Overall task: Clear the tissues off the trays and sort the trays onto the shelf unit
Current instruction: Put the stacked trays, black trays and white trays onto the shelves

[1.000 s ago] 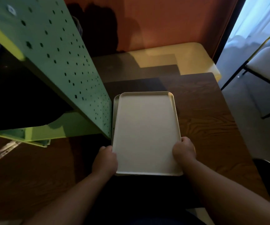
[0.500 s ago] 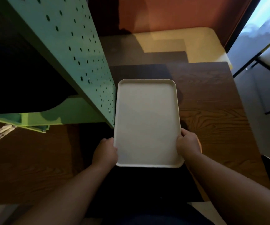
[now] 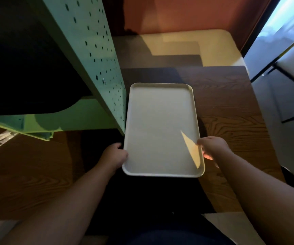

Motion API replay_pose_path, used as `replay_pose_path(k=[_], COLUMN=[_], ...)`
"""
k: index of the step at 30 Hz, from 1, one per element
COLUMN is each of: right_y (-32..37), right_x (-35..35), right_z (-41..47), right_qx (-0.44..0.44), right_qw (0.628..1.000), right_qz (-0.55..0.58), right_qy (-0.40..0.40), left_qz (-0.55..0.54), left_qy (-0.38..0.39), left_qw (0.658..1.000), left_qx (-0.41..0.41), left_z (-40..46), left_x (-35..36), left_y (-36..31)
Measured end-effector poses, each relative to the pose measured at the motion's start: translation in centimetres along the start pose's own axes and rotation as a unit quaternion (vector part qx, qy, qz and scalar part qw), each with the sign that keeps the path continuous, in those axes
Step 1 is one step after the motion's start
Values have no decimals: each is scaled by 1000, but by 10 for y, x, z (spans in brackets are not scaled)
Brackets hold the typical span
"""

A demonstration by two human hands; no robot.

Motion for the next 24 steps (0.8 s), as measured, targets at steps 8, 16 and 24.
replay_pose_path(k=[8, 16, 24], right_y=[35, 55, 74], right_x=[-70, -136, -149], right_z=[-65, -137, -193], right_qx=[-97, -247, -290], right_qw=[987, 938, 931], right_qz=[131, 137, 69], right_qy=[17, 202, 212], left_qz=[-67, -55, -82], left_qy=[74, 10, -82], left_qw=[993, 990, 986], left_qx=[60, 129, 119], left_z=[-83, -180, -253], left_x=[-27, -61, -122], left_y=[-86, -154, -142])
Point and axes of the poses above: each hand's wrist, its own z-axis towards the middle knuckle, its own x-axis out of the palm, y = z × x, the point moved 3 cm from there along z, towards the middle knuckle, and after that the axes turned 15 degrees about -z, right-handed, at the moved point
